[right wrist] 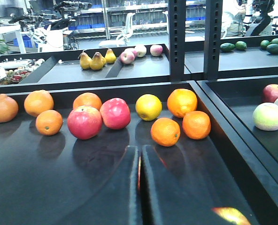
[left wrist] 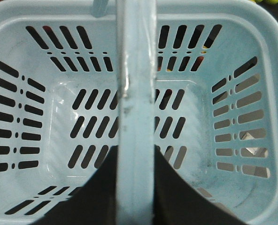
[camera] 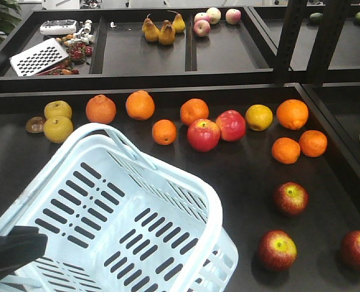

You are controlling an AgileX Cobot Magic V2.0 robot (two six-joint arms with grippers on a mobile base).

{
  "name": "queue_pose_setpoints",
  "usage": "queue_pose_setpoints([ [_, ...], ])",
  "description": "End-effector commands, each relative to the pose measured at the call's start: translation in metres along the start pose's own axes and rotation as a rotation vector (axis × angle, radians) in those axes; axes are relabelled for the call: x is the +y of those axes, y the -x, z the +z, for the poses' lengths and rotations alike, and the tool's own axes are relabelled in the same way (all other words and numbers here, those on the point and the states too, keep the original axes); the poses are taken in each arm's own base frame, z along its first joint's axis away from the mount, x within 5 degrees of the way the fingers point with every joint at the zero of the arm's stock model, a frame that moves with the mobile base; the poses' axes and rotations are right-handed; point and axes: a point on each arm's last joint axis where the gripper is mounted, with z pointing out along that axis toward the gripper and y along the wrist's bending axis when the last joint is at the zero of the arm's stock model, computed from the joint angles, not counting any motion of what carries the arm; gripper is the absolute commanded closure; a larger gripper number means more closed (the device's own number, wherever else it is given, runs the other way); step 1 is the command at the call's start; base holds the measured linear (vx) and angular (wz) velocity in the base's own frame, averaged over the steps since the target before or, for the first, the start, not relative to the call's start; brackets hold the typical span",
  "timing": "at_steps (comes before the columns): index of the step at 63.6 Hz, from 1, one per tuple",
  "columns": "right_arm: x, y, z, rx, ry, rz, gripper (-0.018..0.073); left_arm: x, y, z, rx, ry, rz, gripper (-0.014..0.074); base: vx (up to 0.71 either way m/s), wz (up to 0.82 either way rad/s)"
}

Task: Pick three apples into basket with both arms
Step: 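Drive the base up to the table with red apples, then hold the basket with the left gripper above the apple table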

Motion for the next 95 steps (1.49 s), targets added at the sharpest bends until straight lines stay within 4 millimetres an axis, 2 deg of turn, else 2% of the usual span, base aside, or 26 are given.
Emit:
queue_pose_setpoints([
  [1,0.0010,0.0033,-0.0004,-0.076,0.010,-0.004,0.0561,-0.0036,0.0147,-0.0061,-0.116,-0.010,-0.024,0.0603,0.08,-0.03],
  [95,0.0010,0.0033,-0.0004,-0.076,0.010,-0.004,0.0561,-0.0036,0.0147,-0.0061,-0.116,-0.010,-0.024,0.0603,0.02,0.00],
])
